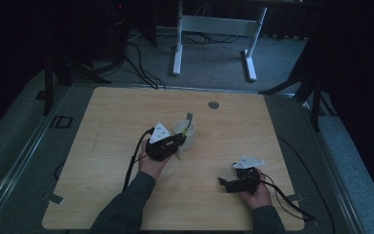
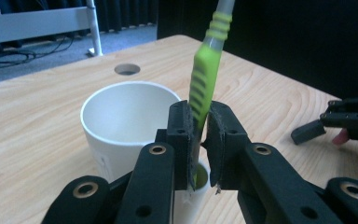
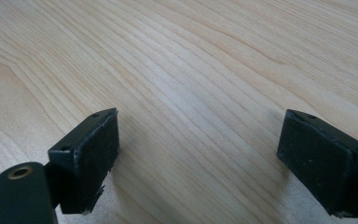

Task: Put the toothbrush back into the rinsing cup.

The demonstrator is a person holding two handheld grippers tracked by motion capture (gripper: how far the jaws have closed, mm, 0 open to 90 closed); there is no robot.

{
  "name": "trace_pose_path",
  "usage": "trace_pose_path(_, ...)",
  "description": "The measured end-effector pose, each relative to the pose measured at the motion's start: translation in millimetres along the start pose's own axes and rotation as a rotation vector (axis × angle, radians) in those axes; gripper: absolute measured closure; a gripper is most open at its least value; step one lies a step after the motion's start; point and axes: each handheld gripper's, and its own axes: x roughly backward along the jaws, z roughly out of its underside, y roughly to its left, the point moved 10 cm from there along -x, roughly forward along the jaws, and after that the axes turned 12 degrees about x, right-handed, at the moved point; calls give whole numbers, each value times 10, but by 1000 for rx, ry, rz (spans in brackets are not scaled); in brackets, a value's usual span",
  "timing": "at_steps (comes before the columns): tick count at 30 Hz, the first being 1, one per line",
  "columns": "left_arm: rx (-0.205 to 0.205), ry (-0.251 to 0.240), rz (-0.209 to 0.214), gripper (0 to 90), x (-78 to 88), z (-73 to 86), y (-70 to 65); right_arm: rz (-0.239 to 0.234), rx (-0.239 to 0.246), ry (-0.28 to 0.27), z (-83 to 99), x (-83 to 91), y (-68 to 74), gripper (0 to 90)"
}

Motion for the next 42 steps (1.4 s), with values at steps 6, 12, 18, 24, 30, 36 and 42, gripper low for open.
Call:
trace_pose_path(6, 10, 24, -1, 799, 2, 93, 20, -1, -2, 0, 0, 1, 2, 123)
trace_pose_path(12, 30, 27, 15, 754, 22, 135, 23, -1, -1, 1, 0, 1, 1, 123)
trace_pose_path(18, -12, 24, -29, 516, 45, 157, 2, 0, -1, 0, 0, 1, 1, 123)
trace_pose_path(24, -10, -13, -47, 436, 74, 155, 9, 0, 0, 1, 1, 1, 0, 123)
trace_pose_path(30, -13, -40, -61, 419, 134, 125, 33, -1, -1, 1, 1, 1, 2, 123)
trace_pose_path(36, 3, -43, -67, 389, 170, 118, 91, 0, 0, 0, 0, 0, 0, 123)
trace_pose_path(42, 7, -35, -63, 377, 184, 141, 99, 0, -1, 1, 0, 0, 1, 123)
